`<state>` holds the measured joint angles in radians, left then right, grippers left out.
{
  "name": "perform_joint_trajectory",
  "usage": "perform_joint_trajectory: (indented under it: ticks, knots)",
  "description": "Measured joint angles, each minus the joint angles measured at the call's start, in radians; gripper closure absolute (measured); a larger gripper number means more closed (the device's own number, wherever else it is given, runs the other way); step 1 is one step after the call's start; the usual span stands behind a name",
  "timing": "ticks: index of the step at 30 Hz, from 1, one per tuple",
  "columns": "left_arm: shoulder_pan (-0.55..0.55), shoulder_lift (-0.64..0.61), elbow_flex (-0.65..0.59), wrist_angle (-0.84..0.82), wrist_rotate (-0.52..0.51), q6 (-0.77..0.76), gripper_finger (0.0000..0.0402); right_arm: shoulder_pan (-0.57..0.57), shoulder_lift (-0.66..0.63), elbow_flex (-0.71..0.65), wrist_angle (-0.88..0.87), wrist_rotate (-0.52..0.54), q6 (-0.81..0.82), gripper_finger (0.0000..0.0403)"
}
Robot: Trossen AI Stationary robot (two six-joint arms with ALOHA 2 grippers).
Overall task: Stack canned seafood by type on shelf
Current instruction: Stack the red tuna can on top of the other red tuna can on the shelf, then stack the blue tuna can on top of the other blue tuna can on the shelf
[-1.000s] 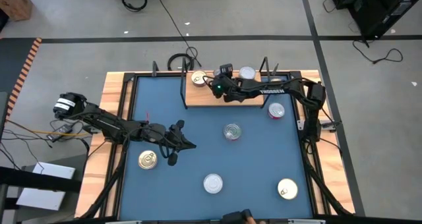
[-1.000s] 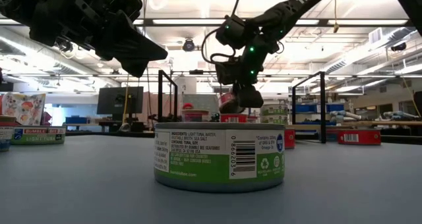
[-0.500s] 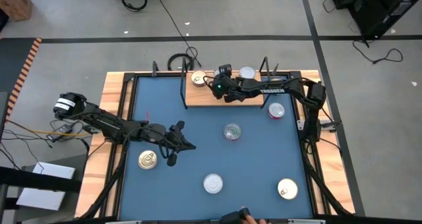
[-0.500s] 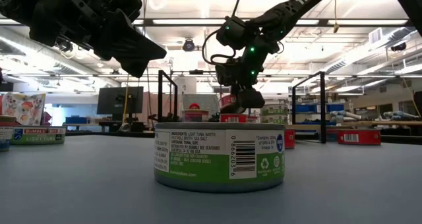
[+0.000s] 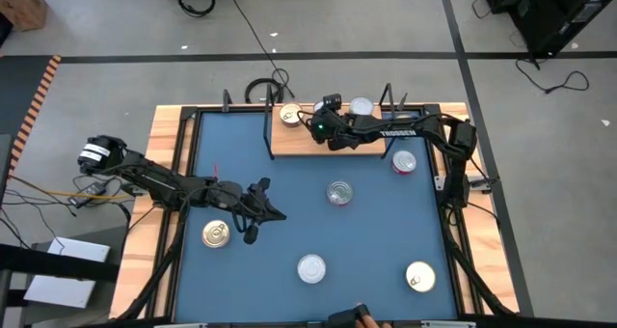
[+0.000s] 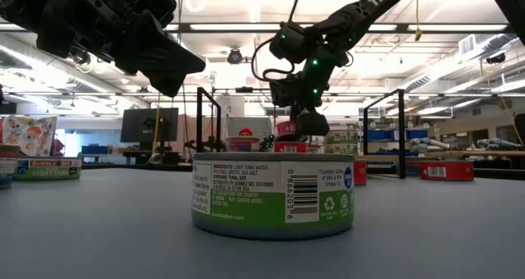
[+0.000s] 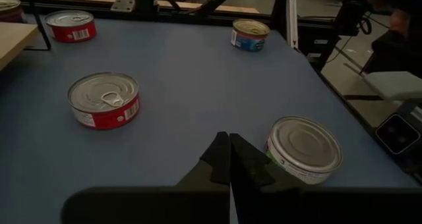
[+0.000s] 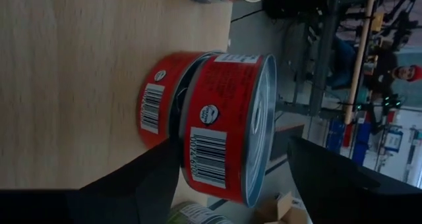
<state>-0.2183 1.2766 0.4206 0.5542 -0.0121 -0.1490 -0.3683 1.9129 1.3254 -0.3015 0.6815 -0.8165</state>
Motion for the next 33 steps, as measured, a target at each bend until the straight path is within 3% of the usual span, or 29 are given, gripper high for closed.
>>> perform_joint_trajectory:
  ticks: [18,27,33]
  knots:
    - [0.0,0.0,0.0,-0.007,0.018,-0.013,0.04,0.002,-0.002,0.019,-0.009,-0.003,0.124,0.0133]
    - [0.0,0.0,0.0,-0.007,0.043,-0.013,0.04,-0.027,-0.002,0.079,-0.203,-0.081,0.329,0.0135]
    - [0.0,0.0,0.0,-0.007,0.043,-0.013,0.04,-0.034,-0.002,0.079,-0.183,-0.096,0.353,0.0135]
